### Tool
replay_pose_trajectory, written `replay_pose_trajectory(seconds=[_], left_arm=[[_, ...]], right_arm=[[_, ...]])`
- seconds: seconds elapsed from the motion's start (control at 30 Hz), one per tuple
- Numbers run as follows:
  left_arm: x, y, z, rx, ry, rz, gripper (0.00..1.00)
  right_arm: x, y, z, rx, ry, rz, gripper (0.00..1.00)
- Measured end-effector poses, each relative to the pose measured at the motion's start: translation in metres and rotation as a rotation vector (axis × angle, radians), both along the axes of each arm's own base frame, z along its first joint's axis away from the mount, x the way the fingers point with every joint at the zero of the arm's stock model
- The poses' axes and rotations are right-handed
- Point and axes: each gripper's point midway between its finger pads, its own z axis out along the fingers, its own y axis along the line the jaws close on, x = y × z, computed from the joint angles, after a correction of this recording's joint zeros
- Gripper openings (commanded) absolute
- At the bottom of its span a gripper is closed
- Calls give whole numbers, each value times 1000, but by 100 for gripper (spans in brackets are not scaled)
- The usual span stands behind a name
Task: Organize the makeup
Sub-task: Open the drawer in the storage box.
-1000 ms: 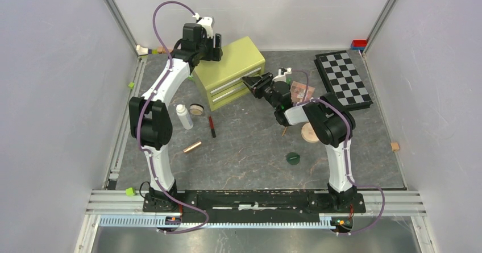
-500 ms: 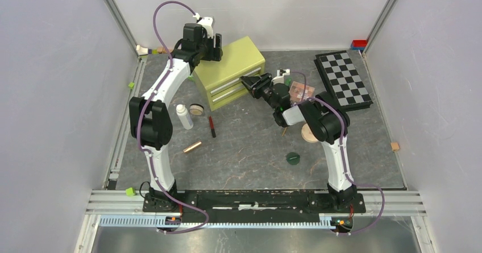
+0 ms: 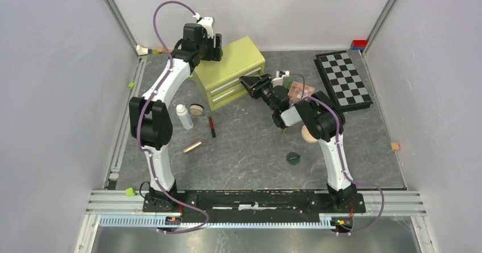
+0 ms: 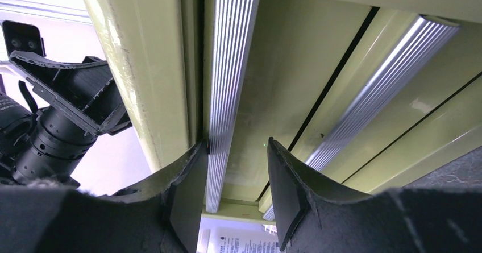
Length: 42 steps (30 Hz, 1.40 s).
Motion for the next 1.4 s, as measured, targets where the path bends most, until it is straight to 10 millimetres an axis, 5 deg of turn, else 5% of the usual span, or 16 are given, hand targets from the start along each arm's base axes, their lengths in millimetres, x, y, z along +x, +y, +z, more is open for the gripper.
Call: replay_pose_trajectory(seconds=[0.37,0.9,1.4], left_arm=[[-1,-3,0,23,-9,-16,72],[2,-1,1,45,-25,-10,71],[-4,-18,0,42,-19,-47,71]], right_arm=[[3,2,1,48,-2,6,47],[14,4,12,135,-6,-14,12],[-2,-17,9,136,-10,-74,9]])
